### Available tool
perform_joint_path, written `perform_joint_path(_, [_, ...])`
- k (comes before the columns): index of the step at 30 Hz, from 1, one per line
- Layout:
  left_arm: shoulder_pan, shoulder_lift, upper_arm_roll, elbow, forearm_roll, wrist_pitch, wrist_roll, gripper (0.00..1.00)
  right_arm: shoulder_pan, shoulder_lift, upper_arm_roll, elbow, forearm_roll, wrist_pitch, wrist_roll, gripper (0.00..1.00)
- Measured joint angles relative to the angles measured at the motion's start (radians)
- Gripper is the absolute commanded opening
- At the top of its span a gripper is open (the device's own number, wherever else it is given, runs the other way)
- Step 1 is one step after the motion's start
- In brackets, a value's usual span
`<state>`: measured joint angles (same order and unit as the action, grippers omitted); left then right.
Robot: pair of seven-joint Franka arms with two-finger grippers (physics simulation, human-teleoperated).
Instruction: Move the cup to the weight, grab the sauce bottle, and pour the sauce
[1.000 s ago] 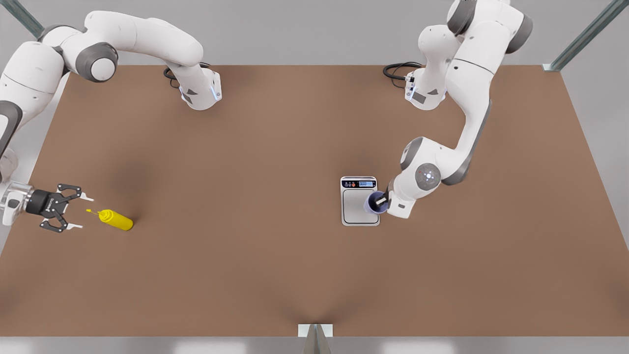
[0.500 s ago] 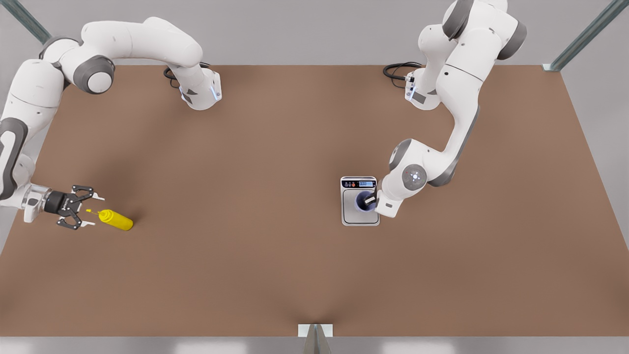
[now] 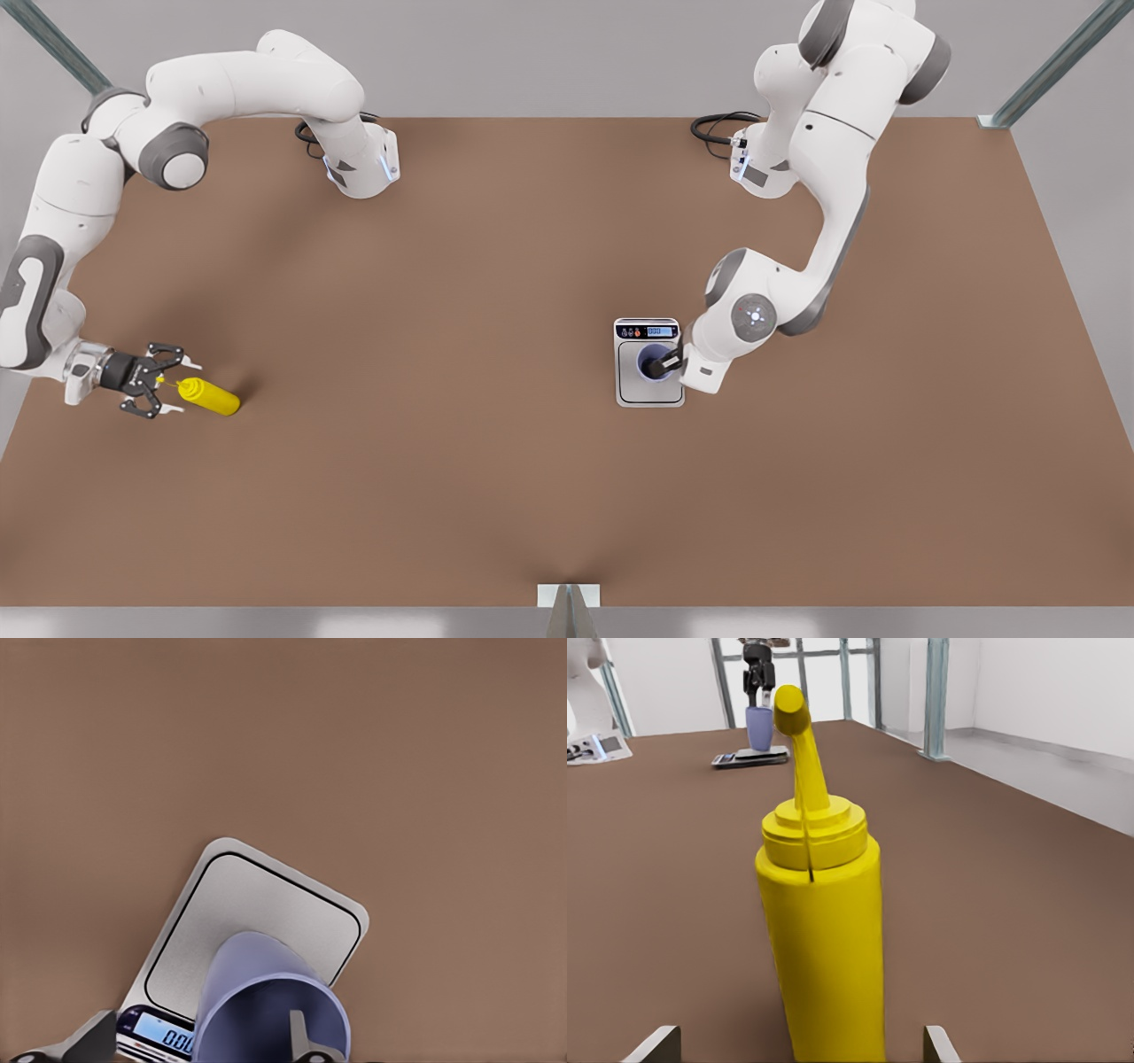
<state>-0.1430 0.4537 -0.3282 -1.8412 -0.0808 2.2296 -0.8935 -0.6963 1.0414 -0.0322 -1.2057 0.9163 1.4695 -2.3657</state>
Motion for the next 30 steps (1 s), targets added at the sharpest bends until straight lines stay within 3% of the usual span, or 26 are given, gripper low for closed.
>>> perform_joint_path(5, [0.004,-0.045,0.02,0.0,-0.002,-0.023,-0.004,1.0,-0.006,0.017,0.0,-0.001,0.039,0.029,-0.02,1.0])
perform_joint_path(8, [0.019,-0.112,0.069,0.096,-0.027,-0.251,-0.001,1.0,-0.014,0.02,0.002,-0.002,0.071,-0.001,-0.075,1.0])
perform_joint_path(13, [0.023,-0.167,0.173,0.188,-0.049,-0.405,0.026,1.0,-0.002,0.022,0.001,-0.003,0.072,-0.003,-0.078,1.0])
perform_joint_path(17, [0.023,-0.308,0.318,0.204,-0.05,-0.645,0.689,1.0,0.014,0.028,0.001,-0.003,0.07,0.005,-0.073,1.0])
perform_joint_path(30, [0.02,-0.366,0.322,0.24,0.094,-0.65,0.709,1.0,0.048,0.028,0.0,-0.009,0.065,0.015,-0.076,1.0])
